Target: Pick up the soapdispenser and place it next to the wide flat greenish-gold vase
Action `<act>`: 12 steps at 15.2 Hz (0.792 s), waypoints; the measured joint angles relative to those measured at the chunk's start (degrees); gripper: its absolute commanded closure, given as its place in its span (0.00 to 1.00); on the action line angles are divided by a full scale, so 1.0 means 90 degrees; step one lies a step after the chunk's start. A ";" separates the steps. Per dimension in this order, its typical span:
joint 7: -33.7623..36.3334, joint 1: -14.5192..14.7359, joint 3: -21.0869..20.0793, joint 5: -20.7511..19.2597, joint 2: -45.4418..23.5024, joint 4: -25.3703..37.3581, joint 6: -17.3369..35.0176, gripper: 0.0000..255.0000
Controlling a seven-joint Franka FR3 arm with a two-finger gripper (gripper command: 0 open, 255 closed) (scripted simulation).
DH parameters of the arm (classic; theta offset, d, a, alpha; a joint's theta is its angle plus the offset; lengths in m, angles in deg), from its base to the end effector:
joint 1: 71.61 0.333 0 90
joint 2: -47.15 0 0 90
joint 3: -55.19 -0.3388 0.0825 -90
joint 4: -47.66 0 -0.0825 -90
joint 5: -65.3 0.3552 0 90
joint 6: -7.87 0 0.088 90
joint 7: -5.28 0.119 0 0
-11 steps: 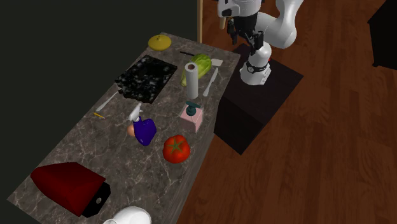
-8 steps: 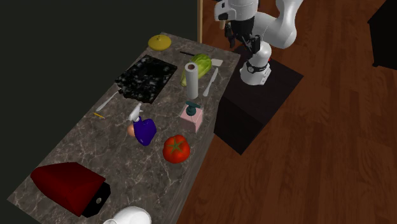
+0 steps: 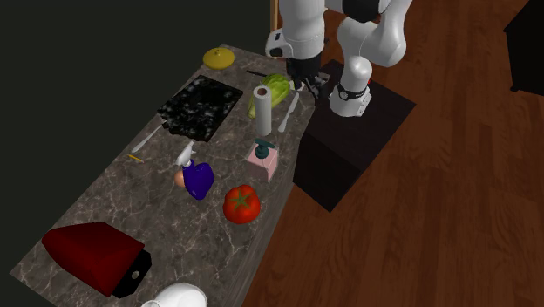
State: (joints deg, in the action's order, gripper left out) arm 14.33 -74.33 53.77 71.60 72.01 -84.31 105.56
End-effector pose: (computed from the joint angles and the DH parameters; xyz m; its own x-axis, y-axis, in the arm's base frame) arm 0.3639 0.0045 0.5181 0.9643 -0.1969 -0.1772 -0.2115 -0.9751 -0.0675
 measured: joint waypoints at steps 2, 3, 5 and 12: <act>0.0062 -0.0050 0.0022 -0.0006 -0.0469 0.0297 0.0217 0.00; 0.0104 -0.0072 0.0029 -0.0008 -0.0767 0.0524 0.0308 0.00; 0.0187 -0.0103 0.0035 0.0000 -0.1225 0.0759 0.0570 0.00; 0.0500 -0.0191 0.0091 0.0029 -0.2860 0.1986 0.1129 0.00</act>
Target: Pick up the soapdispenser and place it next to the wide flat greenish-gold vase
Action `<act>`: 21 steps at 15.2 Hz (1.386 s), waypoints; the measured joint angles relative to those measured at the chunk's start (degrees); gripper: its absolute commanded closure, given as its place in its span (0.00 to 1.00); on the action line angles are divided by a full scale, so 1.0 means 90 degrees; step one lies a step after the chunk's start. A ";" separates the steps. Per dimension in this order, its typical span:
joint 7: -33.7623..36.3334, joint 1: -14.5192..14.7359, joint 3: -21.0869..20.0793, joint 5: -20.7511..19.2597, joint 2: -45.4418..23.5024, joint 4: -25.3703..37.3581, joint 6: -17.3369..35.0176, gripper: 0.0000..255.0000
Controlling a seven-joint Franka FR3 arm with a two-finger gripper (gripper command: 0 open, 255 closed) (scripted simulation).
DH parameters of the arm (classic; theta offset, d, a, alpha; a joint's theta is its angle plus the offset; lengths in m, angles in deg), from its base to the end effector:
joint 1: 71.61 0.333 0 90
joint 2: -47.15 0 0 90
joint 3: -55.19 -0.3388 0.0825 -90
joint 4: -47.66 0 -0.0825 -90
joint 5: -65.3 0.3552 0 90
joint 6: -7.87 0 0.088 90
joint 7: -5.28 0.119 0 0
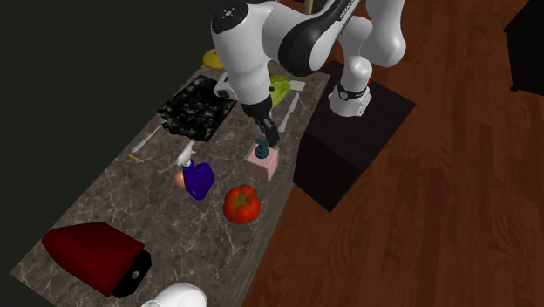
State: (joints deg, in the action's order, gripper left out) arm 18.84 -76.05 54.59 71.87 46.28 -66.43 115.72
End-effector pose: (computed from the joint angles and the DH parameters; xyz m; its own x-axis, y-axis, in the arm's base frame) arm 0.5168 -0.0248 0.4670 0.9325 -0.3302 -0.1465 -0.3429 -0.9366 -0.0715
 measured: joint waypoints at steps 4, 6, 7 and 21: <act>0.0104 -0.0038 0.0040 0.0017 -0.0662 0.0576 0.0142 0.00; 0.0111 -0.0031 0.0036 0.0024 -0.0731 0.0502 0.0291 0.00; 0.0113 -0.0025 0.0030 0.0029 -0.0734 0.0420 0.0376 0.00; 0.0098 -0.0014 0.0022 0.0043 -0.0821 0.0223 0.0668 1.00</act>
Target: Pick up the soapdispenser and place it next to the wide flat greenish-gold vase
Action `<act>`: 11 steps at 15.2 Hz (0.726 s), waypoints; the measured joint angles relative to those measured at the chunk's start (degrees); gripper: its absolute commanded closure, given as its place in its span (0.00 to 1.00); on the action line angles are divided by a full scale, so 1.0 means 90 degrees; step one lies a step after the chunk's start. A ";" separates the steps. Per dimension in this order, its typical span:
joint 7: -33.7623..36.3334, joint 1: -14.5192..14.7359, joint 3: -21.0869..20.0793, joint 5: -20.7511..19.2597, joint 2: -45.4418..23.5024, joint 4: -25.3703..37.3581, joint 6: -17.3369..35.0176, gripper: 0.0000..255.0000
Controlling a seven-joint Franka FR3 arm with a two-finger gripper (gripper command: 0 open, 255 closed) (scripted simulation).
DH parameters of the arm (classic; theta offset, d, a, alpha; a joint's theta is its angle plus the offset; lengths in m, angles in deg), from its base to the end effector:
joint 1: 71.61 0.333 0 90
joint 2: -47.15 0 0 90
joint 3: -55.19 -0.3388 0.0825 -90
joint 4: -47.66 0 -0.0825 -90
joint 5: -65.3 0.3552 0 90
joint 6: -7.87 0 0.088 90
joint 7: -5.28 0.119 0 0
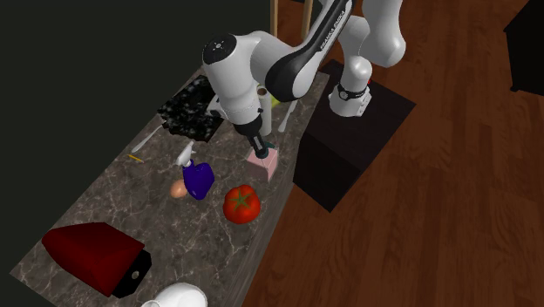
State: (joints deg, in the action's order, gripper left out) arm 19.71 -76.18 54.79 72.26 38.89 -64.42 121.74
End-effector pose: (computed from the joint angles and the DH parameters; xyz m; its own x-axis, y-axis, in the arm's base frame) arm 0.5520 -0.0315 0.4205 0.9216 -0.3628 -0.1380 -0.3748 -0.9242 -0.0735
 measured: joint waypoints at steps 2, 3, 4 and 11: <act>0.0000 0.0000 -0.0001 0.0001 0.0001 -0.0001 0.0001 1.00; 0.0000 0.0000 -0.0001 0.0001 0.0001 -0.0001 0.0002 1.00; 0.0000 0.0000 -0.0001 0.0001 0.0001 -0.0001 0.0002 1.00; 0.0022 -0.0004 0.0004 -0.0012 0.0083 0.0154 -0.0239 1.00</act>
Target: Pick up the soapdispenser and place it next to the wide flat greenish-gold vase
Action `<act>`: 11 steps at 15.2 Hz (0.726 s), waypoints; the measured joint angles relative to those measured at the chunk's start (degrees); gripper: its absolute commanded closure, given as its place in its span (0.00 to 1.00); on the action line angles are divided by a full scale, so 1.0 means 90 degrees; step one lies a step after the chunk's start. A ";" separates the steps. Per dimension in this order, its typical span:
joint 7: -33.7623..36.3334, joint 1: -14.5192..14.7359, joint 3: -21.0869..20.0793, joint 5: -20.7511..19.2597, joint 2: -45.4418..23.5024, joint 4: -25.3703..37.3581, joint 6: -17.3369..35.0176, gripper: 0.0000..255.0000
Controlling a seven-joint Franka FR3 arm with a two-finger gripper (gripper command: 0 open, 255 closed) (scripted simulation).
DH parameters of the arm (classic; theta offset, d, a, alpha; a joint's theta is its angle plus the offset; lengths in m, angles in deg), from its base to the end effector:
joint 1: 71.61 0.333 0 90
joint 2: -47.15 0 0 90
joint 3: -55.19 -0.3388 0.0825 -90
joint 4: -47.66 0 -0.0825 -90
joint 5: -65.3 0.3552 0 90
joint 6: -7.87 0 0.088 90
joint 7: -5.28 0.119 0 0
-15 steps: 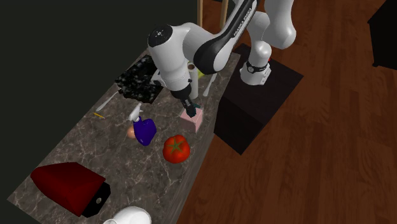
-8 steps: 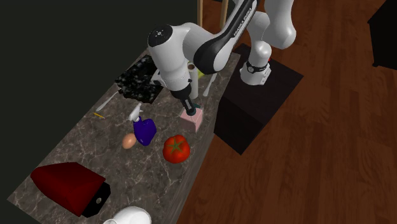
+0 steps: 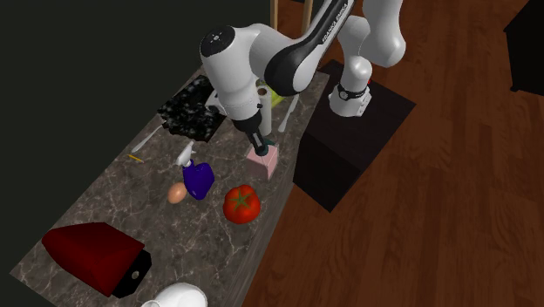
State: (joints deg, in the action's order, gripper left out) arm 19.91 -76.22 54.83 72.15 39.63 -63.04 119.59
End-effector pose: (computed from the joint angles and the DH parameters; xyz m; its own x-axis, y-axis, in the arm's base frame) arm 0.5515 -0.0318 0.4351 0.9215 -0.3627 -0.1386 -0.3748 -0.9242 -0.0733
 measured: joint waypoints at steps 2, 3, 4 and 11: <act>0.0017 -0.0001 0.0001 -0.0007 0.0061 0.0096 -0.0155 1.00; 0.0029 0.0001 0.0000 -0.0011 0.0086 0.0152 -0.0236 1.00; 0.0040 0.0001 -0.0001 -0.0013 0.0117 0.0193 -0.0306 1.00; 0.0091 -0.0009 0.0008 -0.0033 0.0241 0.0645 -0.0881 1.00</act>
State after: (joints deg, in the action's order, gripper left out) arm 20.73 -76.30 54.90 71.85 41.80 -57.23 111.66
